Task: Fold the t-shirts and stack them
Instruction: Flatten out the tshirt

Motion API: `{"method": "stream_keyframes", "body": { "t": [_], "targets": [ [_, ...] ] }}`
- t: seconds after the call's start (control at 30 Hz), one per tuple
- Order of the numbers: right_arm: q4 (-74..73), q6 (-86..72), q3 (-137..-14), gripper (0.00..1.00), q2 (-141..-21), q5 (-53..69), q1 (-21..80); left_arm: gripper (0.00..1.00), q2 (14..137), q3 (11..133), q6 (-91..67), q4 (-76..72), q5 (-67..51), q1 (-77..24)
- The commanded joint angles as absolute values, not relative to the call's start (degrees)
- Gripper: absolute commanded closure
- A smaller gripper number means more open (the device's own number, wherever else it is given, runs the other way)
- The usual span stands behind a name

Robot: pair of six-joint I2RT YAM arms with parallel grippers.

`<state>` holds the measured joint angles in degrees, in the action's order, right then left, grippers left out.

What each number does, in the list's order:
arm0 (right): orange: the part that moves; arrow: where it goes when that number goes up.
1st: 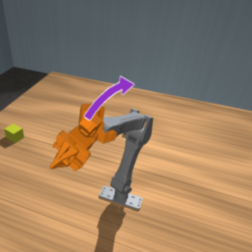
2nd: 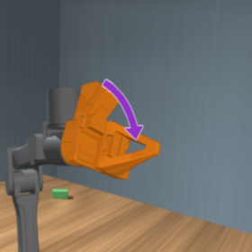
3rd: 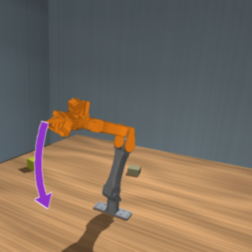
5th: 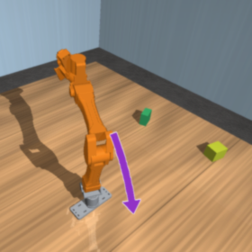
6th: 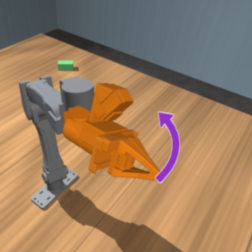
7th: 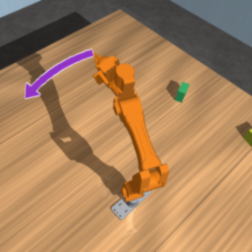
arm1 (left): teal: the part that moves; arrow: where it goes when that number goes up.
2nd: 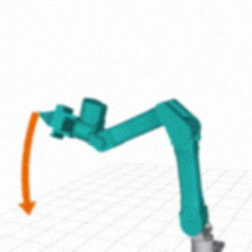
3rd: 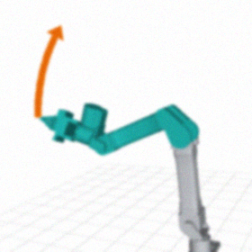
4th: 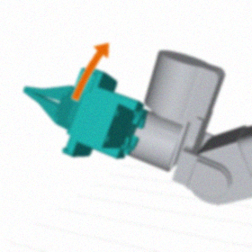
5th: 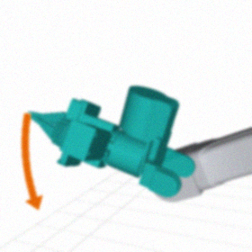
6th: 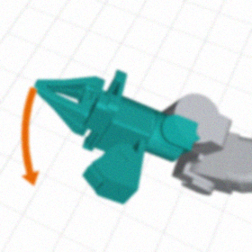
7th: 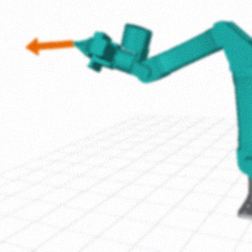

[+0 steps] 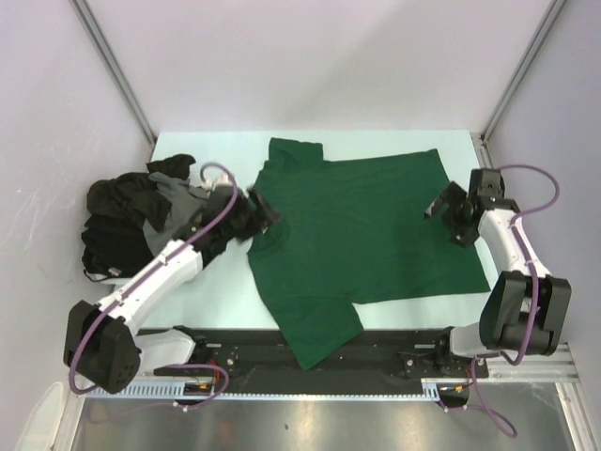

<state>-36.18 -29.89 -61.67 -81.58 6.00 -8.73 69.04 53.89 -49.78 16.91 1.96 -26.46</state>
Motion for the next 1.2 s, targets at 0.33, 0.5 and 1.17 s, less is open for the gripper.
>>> {"method": "stream_keyframes", "body": {
  "t": [0.33, 0.5, 1.17],
  "targets": [
    [-34.28, -34.89, -53.26, 0.0, -79.19, 2.64, -9.32, 0.34, 68.19, 37.62, -63.46, 19.34, 9.5, -30.15],
    [-33.31, -35.24, -52.91, 0.0, -80.94, 2.9, -10.19, 0.37, 74.69, 38.05, -63.02, 16.79, 10.98, -30.85],
    [-31.73, -36.56, -52.3, 0.0, -81.57, 3.08, -12.22, 0.4, 84.46, 42.1, -61.18, 26.81, 21.8, -25.14]
  ]
}}
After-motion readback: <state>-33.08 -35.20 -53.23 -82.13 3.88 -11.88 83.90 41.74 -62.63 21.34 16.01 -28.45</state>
